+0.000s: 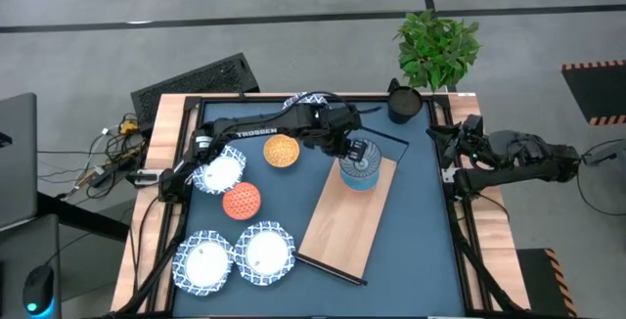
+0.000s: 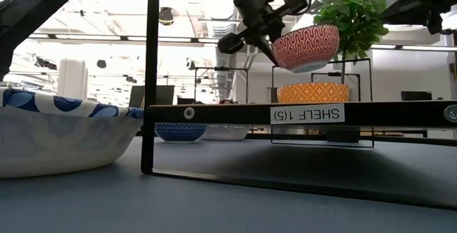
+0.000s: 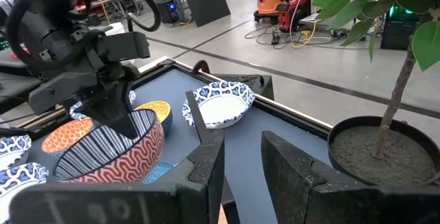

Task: Place and stack bowls onto a shelf
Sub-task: Stack the dark blue striped bowl into the light blue patterned bowl

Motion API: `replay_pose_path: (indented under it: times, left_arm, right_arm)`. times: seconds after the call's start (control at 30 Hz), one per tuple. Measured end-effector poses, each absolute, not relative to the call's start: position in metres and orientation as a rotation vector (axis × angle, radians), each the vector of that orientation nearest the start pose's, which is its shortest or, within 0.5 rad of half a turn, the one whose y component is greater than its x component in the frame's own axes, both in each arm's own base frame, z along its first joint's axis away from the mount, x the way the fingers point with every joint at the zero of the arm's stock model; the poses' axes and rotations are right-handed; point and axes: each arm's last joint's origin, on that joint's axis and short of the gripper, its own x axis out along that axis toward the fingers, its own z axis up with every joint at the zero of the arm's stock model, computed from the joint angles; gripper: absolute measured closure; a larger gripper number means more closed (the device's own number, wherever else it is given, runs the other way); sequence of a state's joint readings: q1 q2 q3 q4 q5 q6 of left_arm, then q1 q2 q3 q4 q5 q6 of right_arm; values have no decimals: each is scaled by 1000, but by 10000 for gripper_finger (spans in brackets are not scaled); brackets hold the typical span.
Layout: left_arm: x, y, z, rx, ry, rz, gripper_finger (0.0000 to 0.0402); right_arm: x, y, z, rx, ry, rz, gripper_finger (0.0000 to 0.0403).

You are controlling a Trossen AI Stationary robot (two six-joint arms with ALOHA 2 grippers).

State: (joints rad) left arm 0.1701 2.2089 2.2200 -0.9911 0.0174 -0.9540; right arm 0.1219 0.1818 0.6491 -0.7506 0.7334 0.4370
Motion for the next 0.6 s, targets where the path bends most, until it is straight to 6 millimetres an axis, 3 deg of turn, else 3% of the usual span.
replay_pose_path:
  times: [0.27,0.6]
  left_arm:
    - [470,79,296,-946,836,607,388]
    - [482,76,256,-1007,996,567,388]
  right_arm:
    - [40,-15,290,302,124,-652,280]
    - [40,-15,290,303,122,-652,280]
